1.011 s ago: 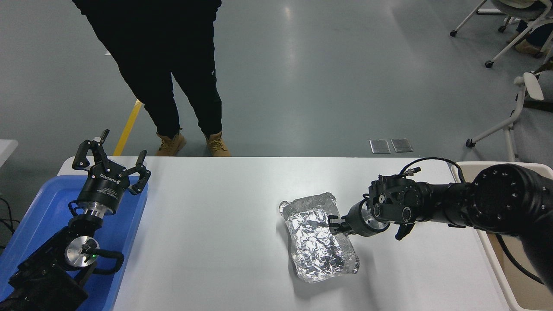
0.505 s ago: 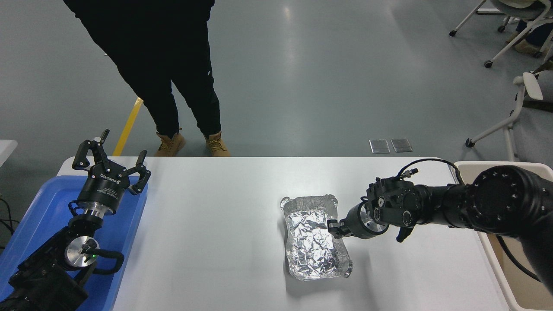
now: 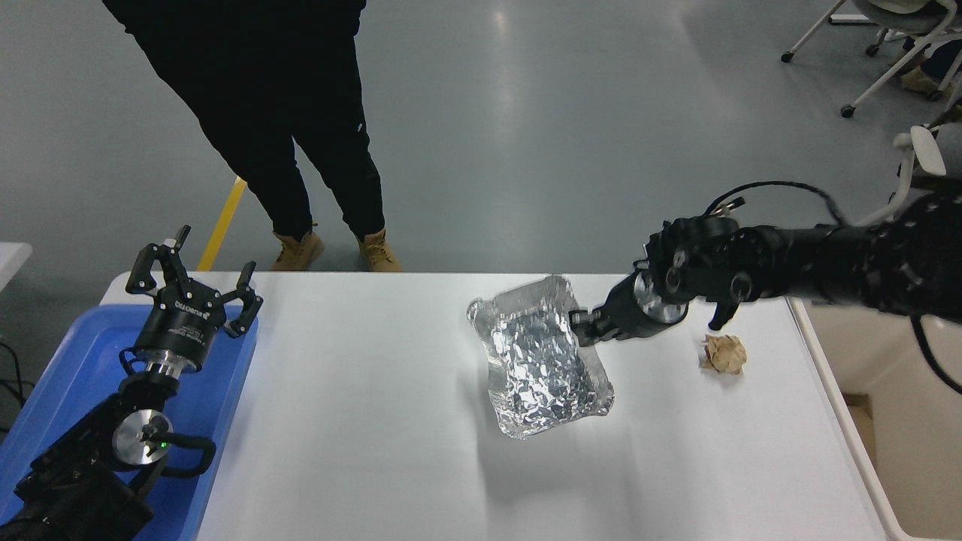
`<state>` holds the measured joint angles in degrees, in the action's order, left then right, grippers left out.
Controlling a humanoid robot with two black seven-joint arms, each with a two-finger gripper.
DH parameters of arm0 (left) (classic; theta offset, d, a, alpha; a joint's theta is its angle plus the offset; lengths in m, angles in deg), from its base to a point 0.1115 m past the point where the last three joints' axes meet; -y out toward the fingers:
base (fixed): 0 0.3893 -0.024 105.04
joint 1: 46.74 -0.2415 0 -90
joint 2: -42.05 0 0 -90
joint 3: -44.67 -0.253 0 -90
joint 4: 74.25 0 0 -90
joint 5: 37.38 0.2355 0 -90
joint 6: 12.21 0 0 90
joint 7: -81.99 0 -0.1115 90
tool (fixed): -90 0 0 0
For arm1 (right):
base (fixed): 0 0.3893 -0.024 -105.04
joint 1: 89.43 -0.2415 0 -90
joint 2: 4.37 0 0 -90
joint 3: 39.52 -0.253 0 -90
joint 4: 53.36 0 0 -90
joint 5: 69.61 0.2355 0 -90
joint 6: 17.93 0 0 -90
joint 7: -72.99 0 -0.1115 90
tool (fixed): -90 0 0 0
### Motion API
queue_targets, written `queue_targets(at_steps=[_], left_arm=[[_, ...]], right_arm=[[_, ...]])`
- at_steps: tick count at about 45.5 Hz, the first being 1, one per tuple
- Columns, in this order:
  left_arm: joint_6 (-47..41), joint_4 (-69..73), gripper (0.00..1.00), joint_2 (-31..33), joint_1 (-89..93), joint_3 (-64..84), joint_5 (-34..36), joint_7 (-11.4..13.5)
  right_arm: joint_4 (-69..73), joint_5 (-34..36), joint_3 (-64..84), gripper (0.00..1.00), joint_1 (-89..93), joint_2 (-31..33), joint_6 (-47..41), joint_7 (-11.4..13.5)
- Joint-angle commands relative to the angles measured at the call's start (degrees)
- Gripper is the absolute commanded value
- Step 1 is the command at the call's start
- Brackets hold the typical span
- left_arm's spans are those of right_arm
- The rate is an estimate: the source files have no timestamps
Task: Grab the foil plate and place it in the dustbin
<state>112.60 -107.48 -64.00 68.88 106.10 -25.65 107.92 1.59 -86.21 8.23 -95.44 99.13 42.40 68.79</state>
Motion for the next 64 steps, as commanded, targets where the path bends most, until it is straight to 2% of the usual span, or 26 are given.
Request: queue_targets(at_steps=[1, 15, 34, 44, 55, 60, 64], left_arm=[[0.00, 0.01, 0.98, 0.05, 0.04, 0.00, -0.04, 0.00], [0.00, 0.01, 0.98, -0.04, 0.04, 0.00, -0.04, 0.00], [0.00, 0.01, 0.98, -0.04, 0.04, 0.00, -0.04, 0.09], [0.00, 0.01, 0.98, -0.04, -0.04, 0.00, -0.04, 0.09], [0.00, 0.01, 0.98, -0.04, 0.04, 0.00, -0.04, 0.00], [0.00, 0.01, 0.98, -0.04, 0.04, 0.00, -0.04, 0.00], [0.00, 0.01, 0.98, -0.04, 0.04, 0.00, -0.04, 0.00]], right_arm=[[6.83, 0.08, -1.16, 0.00, -12.08, 10.22, -3.54, -0.11], [8.07, 0.08, -1.25, 0.00, -20.97, 16.20, -9.34, -0.11], [4.48, 0.25, -1.16, 0.00, -17.46, 17.17, -7.24, 0.51], [-15.81, 1.83, -1.25, 0.00, -5.61, 16.64, -5.04, 0.77], [-43.77, 11.32, -1.16, 0.00, 16.19, 16.47, -4.51, 1.03], [-51.42, 15.89, -1.95, 0.00, 23.66, 15.77, -2.58, 1.65], [-53.98, 18.80, -2.22, 0.00, 28.32, 15.76, 0.40, 3.32]])
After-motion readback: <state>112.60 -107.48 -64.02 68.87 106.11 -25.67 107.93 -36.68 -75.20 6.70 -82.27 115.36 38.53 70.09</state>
